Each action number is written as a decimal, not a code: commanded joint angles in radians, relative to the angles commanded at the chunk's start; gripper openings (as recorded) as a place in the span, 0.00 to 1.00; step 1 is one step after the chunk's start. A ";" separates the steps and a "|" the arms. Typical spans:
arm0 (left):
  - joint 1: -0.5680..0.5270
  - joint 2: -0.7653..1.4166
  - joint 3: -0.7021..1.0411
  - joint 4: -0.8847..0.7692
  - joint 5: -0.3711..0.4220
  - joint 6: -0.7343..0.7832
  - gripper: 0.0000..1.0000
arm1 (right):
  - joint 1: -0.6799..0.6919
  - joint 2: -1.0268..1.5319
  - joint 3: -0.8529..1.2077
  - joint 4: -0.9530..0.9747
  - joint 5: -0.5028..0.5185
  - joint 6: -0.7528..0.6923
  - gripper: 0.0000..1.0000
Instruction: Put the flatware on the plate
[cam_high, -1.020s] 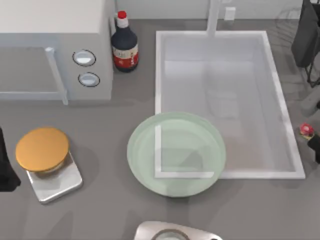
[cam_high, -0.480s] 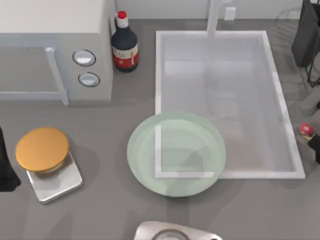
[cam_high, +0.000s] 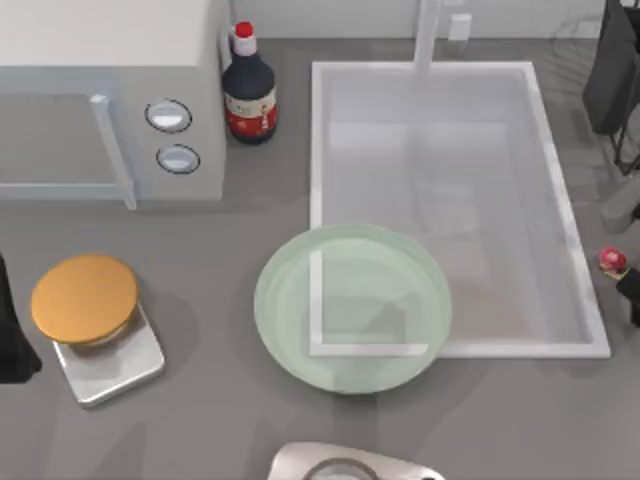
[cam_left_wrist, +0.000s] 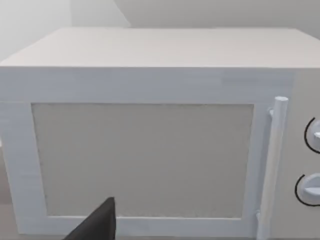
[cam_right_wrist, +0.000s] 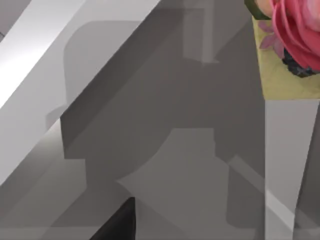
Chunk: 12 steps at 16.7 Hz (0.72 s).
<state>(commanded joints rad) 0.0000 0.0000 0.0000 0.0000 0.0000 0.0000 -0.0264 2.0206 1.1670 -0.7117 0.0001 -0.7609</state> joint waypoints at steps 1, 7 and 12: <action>0.000 0.000 0.000 0.000 0.000 0.000 1.00 | 0.000 0.000 0.000 0.000 0.000 0.000 0.02; 0.000 0.000 0.000 0.000 0.000 0.000 1.00 | 0.000 0.000 0.000 0.000 0.000 0.000 0.00; 0.000 0.000 0.000 0.000 0.000 0.000 1.00 | 0.002 -0.065 0.028 -0.068 -0.022 0.019 0.00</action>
<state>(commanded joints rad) 0.0000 0.0000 0.0000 0.0000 0.0000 0.0000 -0.0245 1.9557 1.1955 -0.7800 -0.0218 -0.7416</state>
